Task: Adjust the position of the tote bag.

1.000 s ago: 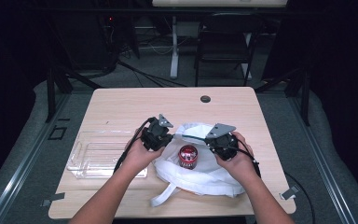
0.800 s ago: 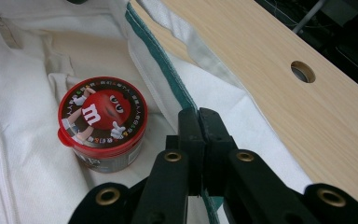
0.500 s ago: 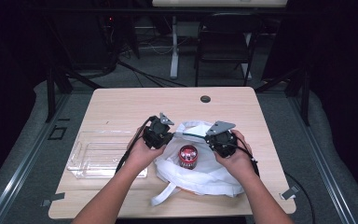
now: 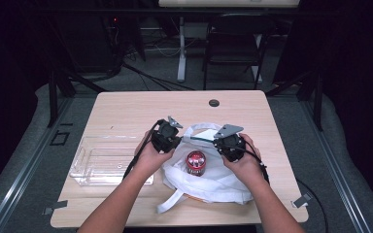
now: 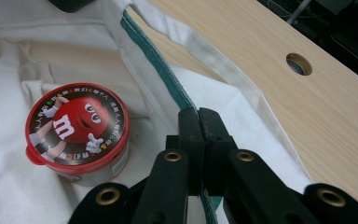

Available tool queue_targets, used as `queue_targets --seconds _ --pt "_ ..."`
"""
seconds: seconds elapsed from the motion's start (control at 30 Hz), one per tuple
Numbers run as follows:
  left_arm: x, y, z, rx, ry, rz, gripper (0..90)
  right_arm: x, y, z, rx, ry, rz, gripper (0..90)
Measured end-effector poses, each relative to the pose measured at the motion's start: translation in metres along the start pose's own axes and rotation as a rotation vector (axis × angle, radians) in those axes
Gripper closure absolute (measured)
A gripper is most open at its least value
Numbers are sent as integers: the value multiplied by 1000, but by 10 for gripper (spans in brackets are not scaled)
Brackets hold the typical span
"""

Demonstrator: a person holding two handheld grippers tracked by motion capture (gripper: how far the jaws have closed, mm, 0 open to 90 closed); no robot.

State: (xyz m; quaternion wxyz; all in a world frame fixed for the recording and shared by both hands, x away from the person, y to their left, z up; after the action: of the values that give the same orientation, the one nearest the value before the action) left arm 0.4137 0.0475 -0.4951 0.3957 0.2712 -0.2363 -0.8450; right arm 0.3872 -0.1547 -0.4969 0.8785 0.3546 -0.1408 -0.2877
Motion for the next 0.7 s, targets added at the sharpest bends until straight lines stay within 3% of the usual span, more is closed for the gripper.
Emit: queue_targets --seconds 0.33,0.7 --pt "2 1 -8 -18 29 -7 884 5 0 -8 -11 -11 -24 890" --pt "1 1 -15 -29 16 12 884 9 -1 -14 -19 -23 -38 890"
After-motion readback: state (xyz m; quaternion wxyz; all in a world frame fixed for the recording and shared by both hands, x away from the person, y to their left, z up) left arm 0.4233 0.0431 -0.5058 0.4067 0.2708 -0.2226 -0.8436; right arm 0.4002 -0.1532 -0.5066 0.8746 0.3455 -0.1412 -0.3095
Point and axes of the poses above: each handheld gripper's, and its own axes: z roughly backward along the jaws, y roughly out of its top, x roughly to its right, the point moved 3 cm from there along -z, roughly forward along the jaws, and after that the axes turned 15 degrees about y, right-handed, at the moved point
